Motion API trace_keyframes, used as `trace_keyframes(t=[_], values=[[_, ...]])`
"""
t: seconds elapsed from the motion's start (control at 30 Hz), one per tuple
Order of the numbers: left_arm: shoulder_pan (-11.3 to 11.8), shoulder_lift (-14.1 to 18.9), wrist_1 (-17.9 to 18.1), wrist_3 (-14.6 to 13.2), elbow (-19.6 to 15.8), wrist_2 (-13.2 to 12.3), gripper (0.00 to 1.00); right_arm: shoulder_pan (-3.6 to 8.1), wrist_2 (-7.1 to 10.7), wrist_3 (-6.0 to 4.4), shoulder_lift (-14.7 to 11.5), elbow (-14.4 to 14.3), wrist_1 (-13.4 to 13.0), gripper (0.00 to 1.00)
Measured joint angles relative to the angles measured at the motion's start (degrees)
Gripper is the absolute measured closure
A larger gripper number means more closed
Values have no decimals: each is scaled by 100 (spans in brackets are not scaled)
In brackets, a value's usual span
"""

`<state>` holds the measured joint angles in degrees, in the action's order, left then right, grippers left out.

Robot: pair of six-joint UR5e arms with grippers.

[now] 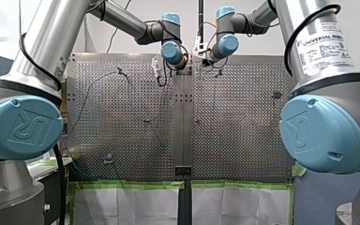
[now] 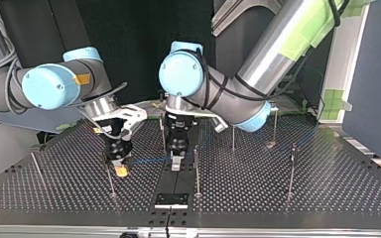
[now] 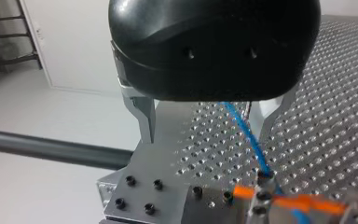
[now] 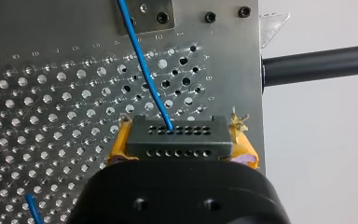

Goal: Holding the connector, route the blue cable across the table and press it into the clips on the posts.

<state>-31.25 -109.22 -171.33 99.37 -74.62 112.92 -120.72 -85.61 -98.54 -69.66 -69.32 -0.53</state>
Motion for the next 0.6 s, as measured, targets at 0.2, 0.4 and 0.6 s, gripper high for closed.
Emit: trace_keyframes(t=[0.2,0.4,0.6], values=[[-8,-278,-137,7,298,-20,1,0,1,0,-1,1,-11,100],[29,-577,-132,64,592,-25,1,0,7,0,-3,1,-17,100],[-23,-733,-223,73,694,-2,1,0,8,0,-2,1,-18,100]])
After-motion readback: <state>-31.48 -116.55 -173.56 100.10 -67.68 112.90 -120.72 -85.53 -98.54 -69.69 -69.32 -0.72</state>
